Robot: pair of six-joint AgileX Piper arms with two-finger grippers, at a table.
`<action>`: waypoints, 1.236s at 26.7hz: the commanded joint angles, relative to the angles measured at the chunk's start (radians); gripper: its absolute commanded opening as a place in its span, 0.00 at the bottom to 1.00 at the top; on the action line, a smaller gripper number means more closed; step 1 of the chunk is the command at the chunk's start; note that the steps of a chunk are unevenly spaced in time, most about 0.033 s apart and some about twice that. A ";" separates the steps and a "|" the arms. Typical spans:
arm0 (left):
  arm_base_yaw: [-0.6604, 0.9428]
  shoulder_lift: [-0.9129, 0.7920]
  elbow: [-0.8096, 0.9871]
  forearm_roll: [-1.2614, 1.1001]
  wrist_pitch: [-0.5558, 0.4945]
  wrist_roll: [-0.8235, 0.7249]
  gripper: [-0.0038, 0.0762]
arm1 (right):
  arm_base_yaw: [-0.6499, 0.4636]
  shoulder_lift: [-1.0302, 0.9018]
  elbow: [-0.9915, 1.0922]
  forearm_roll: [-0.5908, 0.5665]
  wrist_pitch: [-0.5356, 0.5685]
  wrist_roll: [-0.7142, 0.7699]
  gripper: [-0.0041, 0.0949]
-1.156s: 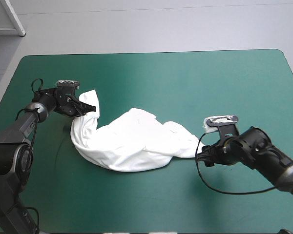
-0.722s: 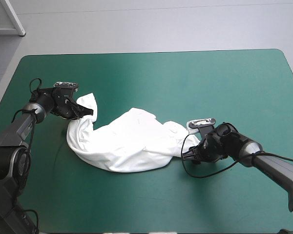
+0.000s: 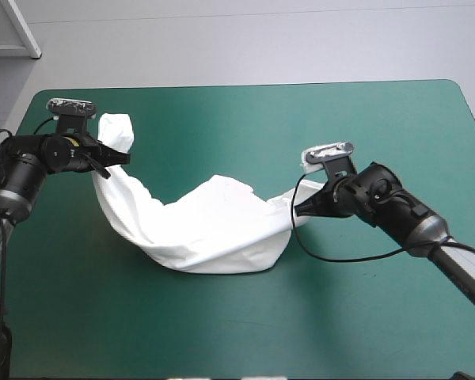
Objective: Fold the cloth
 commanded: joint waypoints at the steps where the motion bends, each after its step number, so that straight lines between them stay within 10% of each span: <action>1: -0.003 -0.118 -0.078 -0.004 -0.028 -0.009 0.04 | -0.006 -0.086 -0.151 -0.100 0.065 -0.014 0.03; 18: -0.003 -0.195 -0.934 0.174 0.399 -0.006 0.04 | -0.006 -0.250 -0.943 -0.327 0.384 -0.168 0.03; 33: -0.003 -0.223 -0.883 0.205 0.518 -0.006 0.04 | -0.006 -0.289 -0.911 -0.191 0.412 -0.210 0.03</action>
